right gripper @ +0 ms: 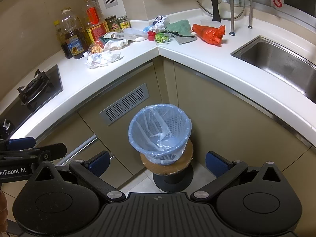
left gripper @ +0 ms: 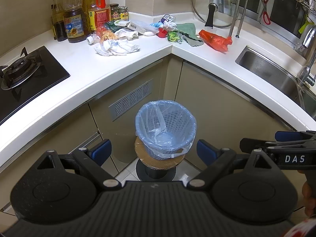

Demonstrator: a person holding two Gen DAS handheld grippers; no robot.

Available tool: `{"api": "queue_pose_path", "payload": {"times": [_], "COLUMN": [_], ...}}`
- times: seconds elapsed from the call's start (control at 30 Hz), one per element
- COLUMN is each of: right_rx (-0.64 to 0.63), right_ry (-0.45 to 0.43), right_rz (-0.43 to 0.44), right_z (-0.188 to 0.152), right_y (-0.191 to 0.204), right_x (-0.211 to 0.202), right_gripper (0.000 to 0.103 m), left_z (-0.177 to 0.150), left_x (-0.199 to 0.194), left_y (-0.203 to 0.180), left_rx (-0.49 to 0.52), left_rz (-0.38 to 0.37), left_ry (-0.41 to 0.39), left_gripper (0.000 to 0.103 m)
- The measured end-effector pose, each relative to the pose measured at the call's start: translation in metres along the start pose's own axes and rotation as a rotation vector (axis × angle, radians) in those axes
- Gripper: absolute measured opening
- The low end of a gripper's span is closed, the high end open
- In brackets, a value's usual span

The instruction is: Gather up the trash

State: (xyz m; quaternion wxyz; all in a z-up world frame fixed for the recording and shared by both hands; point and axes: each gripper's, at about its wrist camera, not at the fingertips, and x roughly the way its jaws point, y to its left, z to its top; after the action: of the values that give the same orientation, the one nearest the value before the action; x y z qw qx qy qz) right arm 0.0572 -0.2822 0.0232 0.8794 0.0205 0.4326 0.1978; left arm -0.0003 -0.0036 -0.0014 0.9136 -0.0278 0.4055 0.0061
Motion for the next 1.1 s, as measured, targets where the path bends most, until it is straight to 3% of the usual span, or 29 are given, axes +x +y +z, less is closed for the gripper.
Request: {"api": "queue_pose_path", "payload": {"times": [1.1], "right_rx": [0.004], "right_ry": [0.003], "right_rz": [0.006], "right_z": [0.0079], "right_y": [-0.0063], "right_x": [-0.0069], "right_gripper": [0.103], "left_z": [0.0080], "left_x": [-0.0038], "left_y": [-0.0072], "left_rx": [0.002], "left_rz": [-0.003], "left_ry": [-0.004], "left_gripper": [0.092]}}
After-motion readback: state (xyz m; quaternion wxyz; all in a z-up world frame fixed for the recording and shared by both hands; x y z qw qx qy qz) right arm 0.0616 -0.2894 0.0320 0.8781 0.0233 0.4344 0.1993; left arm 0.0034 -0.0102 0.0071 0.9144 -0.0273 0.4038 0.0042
